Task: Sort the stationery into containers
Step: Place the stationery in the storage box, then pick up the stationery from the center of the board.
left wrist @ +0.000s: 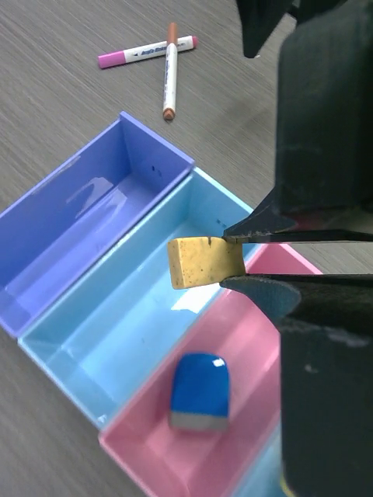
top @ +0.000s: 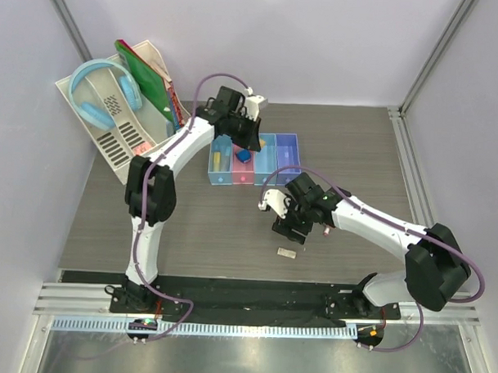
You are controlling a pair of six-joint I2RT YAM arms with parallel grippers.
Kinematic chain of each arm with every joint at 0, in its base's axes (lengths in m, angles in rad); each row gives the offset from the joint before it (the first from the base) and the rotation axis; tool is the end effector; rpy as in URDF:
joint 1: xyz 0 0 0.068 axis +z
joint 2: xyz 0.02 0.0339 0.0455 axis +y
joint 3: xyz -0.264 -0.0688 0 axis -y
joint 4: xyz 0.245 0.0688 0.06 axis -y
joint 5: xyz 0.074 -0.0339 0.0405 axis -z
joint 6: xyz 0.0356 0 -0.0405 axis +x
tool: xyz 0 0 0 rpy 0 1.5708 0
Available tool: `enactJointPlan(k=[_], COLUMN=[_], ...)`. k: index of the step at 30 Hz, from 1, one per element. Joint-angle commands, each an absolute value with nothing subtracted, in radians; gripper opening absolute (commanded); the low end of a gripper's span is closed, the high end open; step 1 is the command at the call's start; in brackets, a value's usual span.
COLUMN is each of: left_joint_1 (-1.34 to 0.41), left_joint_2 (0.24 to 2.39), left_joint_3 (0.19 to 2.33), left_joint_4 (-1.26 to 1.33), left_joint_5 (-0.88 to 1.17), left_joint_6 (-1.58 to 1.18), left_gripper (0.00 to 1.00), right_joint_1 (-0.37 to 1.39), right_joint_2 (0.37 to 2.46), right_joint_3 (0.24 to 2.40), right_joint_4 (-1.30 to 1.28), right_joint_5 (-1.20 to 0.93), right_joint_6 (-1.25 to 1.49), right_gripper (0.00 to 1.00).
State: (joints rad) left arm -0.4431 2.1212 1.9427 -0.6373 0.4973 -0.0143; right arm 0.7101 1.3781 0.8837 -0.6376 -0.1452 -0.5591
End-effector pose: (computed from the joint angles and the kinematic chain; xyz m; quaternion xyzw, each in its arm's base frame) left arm 0.4282 -0.2220 0.2774 0.2803 0.8611 -0.3038 0.2961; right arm 0.1938 0.1734 0.2103 -0.5898 0.7746 0.0870 0.2111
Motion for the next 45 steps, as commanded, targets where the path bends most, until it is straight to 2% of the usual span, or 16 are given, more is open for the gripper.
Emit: enactJointPlan(k=[1,14,25,27,28,29,30,32,33,34,37,40,45], left_joint_1=[-0.5,-0.517,-0.517,-0.517,-0.517,-0.517,-0.517,-0.517,-0.517,-0.517,-0.517,-0.517,-0.517], left_joint_2=[2.173,2.247,2.284,2.292,2.299,2.302,2.303,2.293,2.289,2.284,2.257,2.22,2.119], left_joint_3=[2.019,2.006,2.006,2.009,2.022,2.026,2.028,2.023,2.019,2.016,2.01,1.999,1.97], left_joint_4=[-0.643,-0.637,-0.652,-0.667,-0.675,-0.683,-0.693,-0.695,-0.695,-0.701,-0.707,-0.71,-0.687], left_joint_5=[0.465,0.388,0.36,0.357,0.359,0.357,0.359,0.365,0.367,0.373,0.374,0.377,0.4], left_joint_6=[-0.086,-0.106,-0.074,-0.066,-0.058,-0.055,-0.055,-0.052,-0.051,-0.049,-0.044,-0.041,-0.035], left_gripper=[0.0,0.0,0.0,0.0,0.02,0.05,0.08,0.21,0.26,0.36,0.5,0.54,0.56], right_joint_1=[0.729,0.841,0.854,0.854,0.854,0.853,0.854,0.856,0.854,0.854,0.854,0.854,0.853], right_joint_2=[1.358,1.43,1.499,1.502,1.502,1.502,1.499,1.482,1.473,1.464,1.418,1.361,1.315], right_joint_3=[0.867,0.827,0.787,0.782,0.781,0.781,0.781,0.779,0.778,0.778,0.799,0.831,0.912], right_joint_4=[-0.649,-0.66,-0.496,-0.477,-0.476,-0.472,-0.472,-0.472,-0.472,-0.474,-0.491,-0.503,-0.505], right_joint_5=[-0.215,-0.256,-0.103,-0.084,-0.069,-0.063,-0.058,-0.052,-0.054,-0.054,-0.04,-0.025,0.054], right_joint_6=[-0.583,-0.539,-0.443,-0.428,-0.426,-0.425,-0.423,-0.423,-0.426,-0.429,-0.44,-0.459,-0.488], right_gripper=[0.7,0.69,0.68,0.55,0.4,0.2,0.11,0.01,0.01,0.01,0.01,0.01,0.01])
